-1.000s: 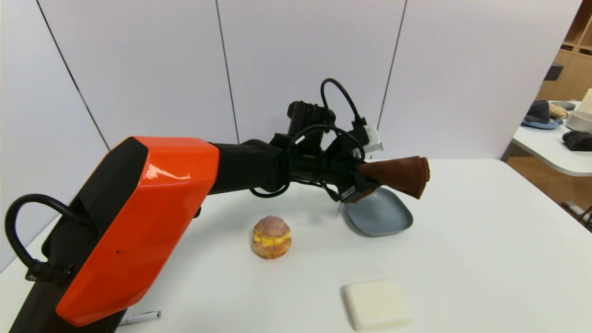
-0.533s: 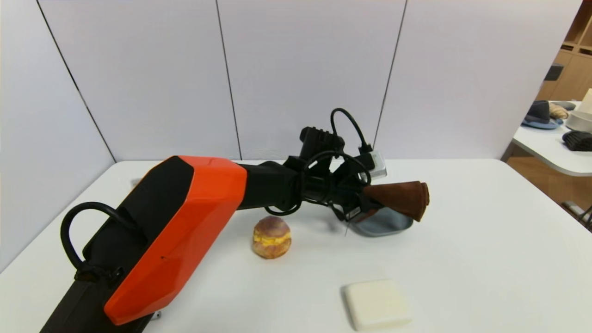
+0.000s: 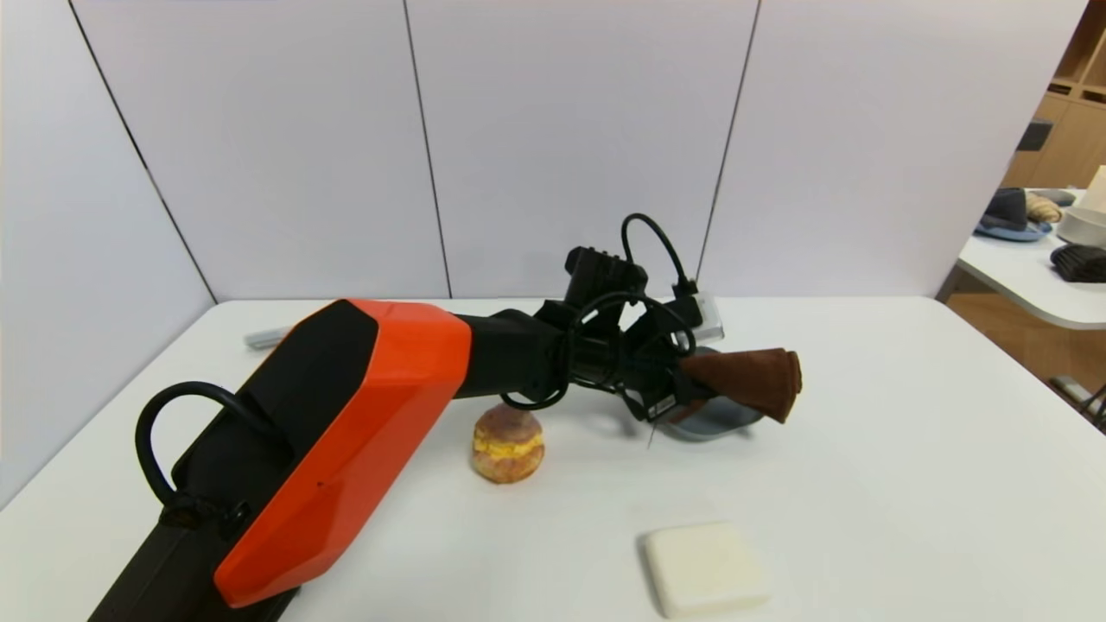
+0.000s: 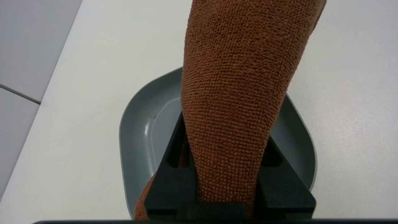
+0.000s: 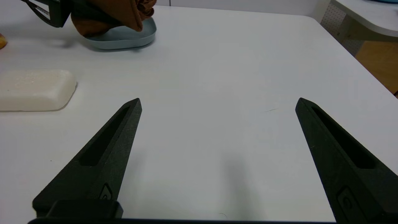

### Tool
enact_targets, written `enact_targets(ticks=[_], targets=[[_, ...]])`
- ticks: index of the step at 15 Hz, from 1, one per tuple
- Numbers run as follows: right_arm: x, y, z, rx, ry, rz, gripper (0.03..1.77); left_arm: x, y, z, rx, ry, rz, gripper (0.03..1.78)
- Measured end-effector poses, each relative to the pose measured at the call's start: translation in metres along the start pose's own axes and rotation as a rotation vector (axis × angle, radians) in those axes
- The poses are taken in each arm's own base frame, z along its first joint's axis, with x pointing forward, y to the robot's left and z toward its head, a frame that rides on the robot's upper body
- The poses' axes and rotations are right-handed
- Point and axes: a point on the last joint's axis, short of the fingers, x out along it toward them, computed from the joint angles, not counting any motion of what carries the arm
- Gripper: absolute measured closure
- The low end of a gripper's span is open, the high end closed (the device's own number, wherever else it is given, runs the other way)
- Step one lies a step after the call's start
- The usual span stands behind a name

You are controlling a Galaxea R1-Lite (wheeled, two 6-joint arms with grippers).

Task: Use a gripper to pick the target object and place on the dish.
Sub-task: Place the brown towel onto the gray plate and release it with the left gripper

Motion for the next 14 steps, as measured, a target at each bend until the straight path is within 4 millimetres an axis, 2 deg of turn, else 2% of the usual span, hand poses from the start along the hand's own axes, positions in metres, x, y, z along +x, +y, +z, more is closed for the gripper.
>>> enact_targets(ticks=[8, 11, 14], targets=[[0.0000, 0.0000, 0.0000, -0.001, 0.000, 0.000, 0.09, -0.0038, 0.0024, 0.0059, 0.004, 0.003, 0.025, 1.38], [0.0000, 0.0000, 0.0000, 0.000, 0.000, 0.000, 0.09, -0.0042, 0.0031, 0.0057, -0.013, 0.003, 0.029, 0.98], [0.0000, 0.0000, 0.0000, -0.001, 0.000, 0.000, 0.09, -0.0051, 0.0045, 0.0053, -0.011, -0.001, 0.034, 0.70]])
